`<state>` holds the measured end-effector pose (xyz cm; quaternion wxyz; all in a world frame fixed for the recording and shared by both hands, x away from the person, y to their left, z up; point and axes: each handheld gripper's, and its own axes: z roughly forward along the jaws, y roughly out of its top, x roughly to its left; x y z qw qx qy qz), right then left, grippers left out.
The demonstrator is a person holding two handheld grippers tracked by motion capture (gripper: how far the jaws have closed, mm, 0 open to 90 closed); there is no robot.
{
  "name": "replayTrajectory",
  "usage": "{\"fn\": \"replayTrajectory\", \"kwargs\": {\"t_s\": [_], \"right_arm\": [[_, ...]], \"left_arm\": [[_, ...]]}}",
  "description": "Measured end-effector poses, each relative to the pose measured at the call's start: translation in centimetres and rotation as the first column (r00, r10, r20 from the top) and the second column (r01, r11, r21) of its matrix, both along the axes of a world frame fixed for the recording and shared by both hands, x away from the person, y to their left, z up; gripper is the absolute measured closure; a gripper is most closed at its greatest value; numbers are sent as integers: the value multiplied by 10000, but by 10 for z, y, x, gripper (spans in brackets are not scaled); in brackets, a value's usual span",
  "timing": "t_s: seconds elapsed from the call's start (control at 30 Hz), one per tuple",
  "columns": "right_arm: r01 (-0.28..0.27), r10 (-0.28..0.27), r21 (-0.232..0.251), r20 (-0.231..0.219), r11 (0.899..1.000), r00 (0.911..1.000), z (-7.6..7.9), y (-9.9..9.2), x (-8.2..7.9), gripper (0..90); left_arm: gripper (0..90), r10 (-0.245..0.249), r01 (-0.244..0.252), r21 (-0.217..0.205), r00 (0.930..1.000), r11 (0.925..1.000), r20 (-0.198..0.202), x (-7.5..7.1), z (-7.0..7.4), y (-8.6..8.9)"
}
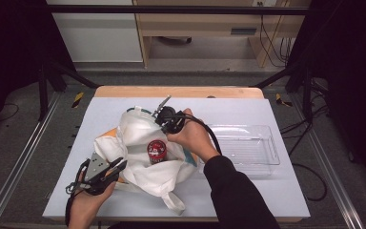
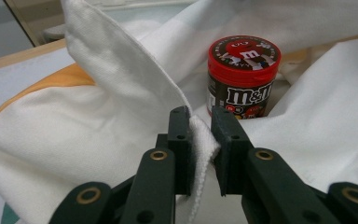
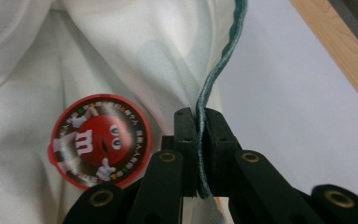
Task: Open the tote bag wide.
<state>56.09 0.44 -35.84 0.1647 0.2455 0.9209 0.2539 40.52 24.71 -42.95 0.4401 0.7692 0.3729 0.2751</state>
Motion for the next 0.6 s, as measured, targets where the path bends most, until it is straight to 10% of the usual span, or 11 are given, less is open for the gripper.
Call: {"fn": "replayTrajectory", "kwargs": {"t_s": [0.6], "right_arm": [[1310, -1357, 1067, 376, 9856, 9900, 6, -35, 31, 862]], "left_arm": [[829, -116, 109, 468, 9998, 9988, 160, -11, 4, 8]]}}
